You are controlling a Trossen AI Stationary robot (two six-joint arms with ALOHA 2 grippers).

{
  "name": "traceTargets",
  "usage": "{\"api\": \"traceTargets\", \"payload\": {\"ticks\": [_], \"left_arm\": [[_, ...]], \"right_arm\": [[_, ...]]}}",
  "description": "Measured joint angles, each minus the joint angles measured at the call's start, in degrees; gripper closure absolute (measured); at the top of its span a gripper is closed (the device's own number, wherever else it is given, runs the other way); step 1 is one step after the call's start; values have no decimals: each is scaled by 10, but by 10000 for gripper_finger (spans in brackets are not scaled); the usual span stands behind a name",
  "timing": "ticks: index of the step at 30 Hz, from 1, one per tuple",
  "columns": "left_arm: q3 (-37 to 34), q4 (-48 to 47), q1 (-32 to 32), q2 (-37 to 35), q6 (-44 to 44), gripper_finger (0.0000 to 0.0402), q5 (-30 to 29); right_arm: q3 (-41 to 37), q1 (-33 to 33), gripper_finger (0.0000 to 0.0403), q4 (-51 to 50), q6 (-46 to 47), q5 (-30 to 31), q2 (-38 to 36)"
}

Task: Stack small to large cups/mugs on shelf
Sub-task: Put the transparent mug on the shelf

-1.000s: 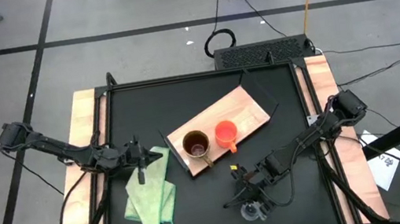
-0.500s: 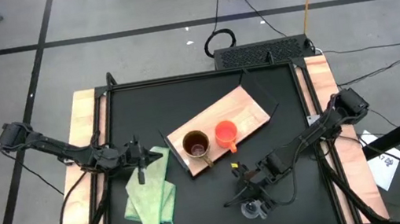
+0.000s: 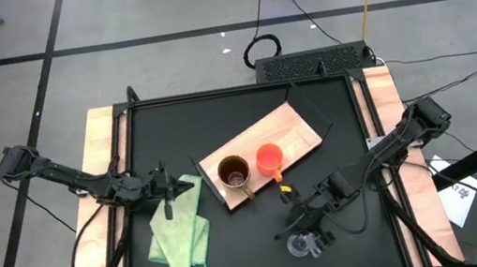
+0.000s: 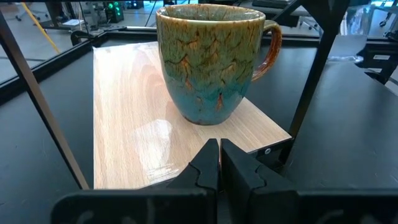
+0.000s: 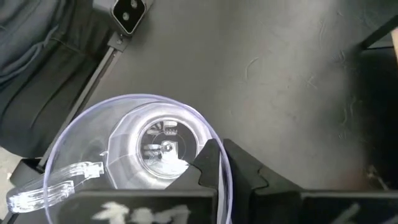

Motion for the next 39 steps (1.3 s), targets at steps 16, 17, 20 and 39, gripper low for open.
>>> {"api": "traceTargets", "payload": {"ticks": [16,17,20,39], "left_arm": [[0,-8,0,0,0,382,0],[0,-8,0,0,0,382,0],[0,-8,0,0,0,382,0],[0,-7,0,0,-4,382,0]], "right_arm": [[0,-4,403,-77,32,17,-72],[0,-4,403,-85,38,17,-73],[0,-10,403,-122,57,16,-74],[0,-20,403,-137,69,16,-74]]}}
